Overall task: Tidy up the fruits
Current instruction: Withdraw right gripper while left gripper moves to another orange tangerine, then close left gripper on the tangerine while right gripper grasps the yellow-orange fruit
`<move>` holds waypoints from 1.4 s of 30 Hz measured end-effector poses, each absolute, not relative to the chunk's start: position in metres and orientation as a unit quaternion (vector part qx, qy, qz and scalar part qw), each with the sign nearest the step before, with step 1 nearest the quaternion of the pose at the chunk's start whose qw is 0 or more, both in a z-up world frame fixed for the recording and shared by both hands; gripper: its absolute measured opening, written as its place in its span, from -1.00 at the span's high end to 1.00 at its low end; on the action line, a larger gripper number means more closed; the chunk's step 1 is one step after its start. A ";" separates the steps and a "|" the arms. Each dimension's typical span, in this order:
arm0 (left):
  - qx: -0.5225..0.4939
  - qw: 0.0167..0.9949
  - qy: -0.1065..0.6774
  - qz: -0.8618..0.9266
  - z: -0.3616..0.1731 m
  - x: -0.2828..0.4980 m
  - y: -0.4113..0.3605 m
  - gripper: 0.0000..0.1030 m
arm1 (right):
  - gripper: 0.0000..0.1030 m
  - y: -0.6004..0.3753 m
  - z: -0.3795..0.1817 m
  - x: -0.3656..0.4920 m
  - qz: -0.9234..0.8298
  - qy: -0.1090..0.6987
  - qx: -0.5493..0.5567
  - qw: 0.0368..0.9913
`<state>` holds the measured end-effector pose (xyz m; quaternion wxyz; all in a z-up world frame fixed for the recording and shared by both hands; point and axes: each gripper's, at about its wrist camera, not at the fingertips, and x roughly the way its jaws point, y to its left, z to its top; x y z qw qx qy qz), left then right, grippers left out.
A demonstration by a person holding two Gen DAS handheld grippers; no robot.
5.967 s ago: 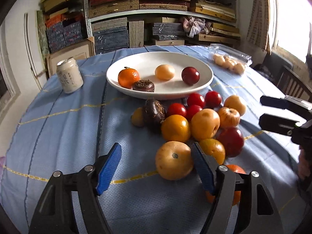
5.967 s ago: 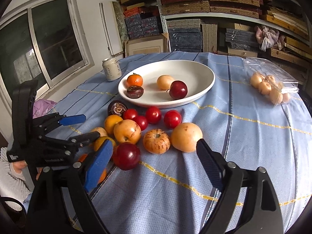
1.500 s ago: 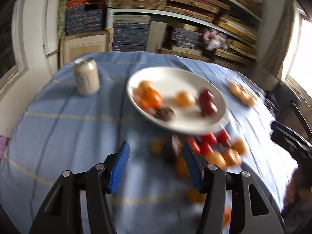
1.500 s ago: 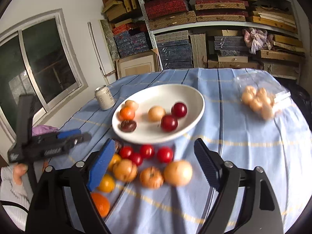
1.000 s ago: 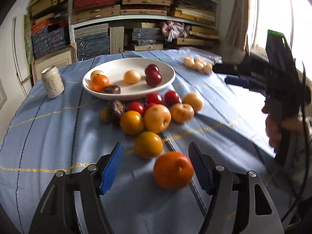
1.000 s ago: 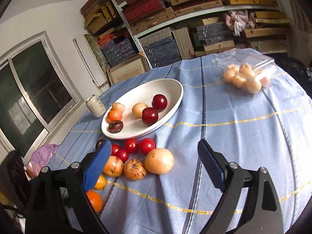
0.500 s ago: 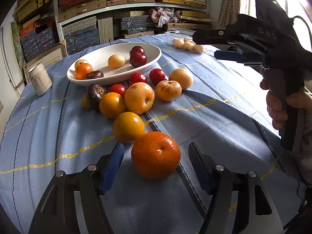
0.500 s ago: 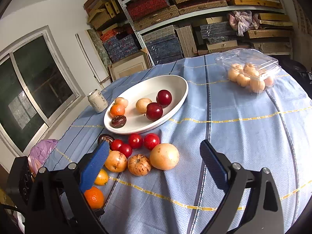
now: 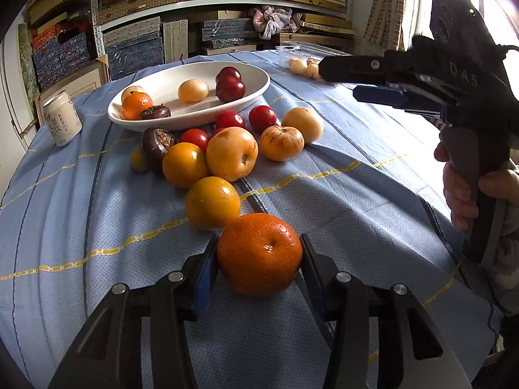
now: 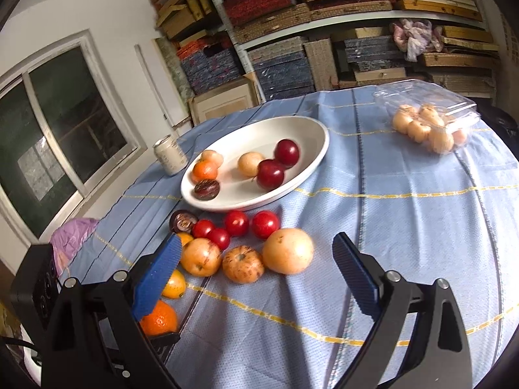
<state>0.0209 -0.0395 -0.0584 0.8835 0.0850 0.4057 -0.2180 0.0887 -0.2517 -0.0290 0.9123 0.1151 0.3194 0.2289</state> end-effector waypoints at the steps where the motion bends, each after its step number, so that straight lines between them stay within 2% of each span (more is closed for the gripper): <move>1: 0.085 0.885 0.405 -0.211 -0.057 0.022 -0.036 0.06 | -0.78 -0.244 -0.031 0.087 0.239 0.323 0.102 0.910; 12: -0.038 0.914 0.390 -0.106 -0.032 0.050 0.047 0.06 | -0.67 -0.151 -0.050 0.064 0.273 0.349 -0.057 0.894; 15: -0.029 0.918 0.385 -0.094 -0.030 0.050 0.048 0.06 | -0.54 -0.134 -0.061 0.068 0.273 0.370 -0.078 0.885; 17: -0.033 0.917 0.385 -0.096 -0.029 0.050 0.048 0.06 | -0.32 -0.125 -0.064 0.071 0.279 0.381 -0.085 0.877; 19: -0.032 0.918 0.383 -0.095 -0.029 0.048 0.047 0.06 | -0.31 -0.116 -0.065 0.074 0.277 0.381 -0.094 0.877; 26: -0.039 0.919 0.382 -0.090 -0.028 0.046 0.051 0.06 | -0.02 -0.100 -0.070 0.085 0.298 0.400 -0.078 0.863; 31: -0.040 0.919 0.383 -0.088 -0.028 0.047 0.052 0.06 | 0.01 -0.090 -0.071 0.097 0.297 0.407 -0.074 0.861; 35: -0.040 0.917 0.386 -0.087 -0.030 0.049 0.053 0.06 | 0.28 -0.091 -0.074 0.102 0.294 0.414 -0.070 0.859; 42: -0.030 0.912 0.400 -0.085 -0.040 0.054 0.047 0.06 | 0.28 -0.107 -0.073 0.093 0.300 0.410 -0.051 0.860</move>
